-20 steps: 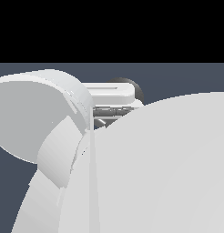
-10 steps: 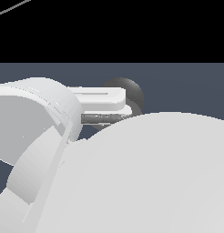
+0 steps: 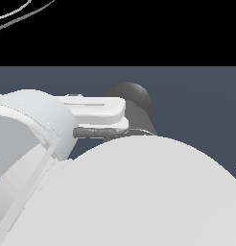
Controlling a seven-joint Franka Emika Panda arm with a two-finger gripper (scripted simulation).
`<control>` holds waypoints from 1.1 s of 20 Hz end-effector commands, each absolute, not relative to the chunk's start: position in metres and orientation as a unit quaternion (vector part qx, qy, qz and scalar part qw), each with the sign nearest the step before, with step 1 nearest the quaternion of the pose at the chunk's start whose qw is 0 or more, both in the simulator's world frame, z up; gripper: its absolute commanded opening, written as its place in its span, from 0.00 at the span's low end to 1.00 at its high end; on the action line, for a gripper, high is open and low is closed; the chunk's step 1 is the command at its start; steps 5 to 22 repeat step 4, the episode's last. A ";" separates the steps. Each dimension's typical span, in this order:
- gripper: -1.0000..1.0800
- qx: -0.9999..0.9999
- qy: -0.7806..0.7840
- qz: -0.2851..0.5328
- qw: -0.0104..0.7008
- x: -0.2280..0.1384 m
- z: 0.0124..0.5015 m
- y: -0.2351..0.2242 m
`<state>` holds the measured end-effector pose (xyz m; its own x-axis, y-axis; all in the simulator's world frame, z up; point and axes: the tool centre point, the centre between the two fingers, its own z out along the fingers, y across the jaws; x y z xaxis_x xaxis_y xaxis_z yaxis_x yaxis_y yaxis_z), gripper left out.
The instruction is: Turn on the faucet by rotating a designated handle.
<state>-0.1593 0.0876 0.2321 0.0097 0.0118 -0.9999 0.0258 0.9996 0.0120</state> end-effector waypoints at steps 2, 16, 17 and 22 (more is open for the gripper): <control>0.00 0.012 0.707 -0.004 0.707 -0.161 0.226 0.095; 0.00 0.011 0.707 -0.002 0.707 -0.161 0.225 0.097; 0.00 0.011 0.707 -0.002 0.707 -0.161 0.225 0.097; 0.00 0.011 0.707 -0.002 0.707 -0.161 0.225 0.097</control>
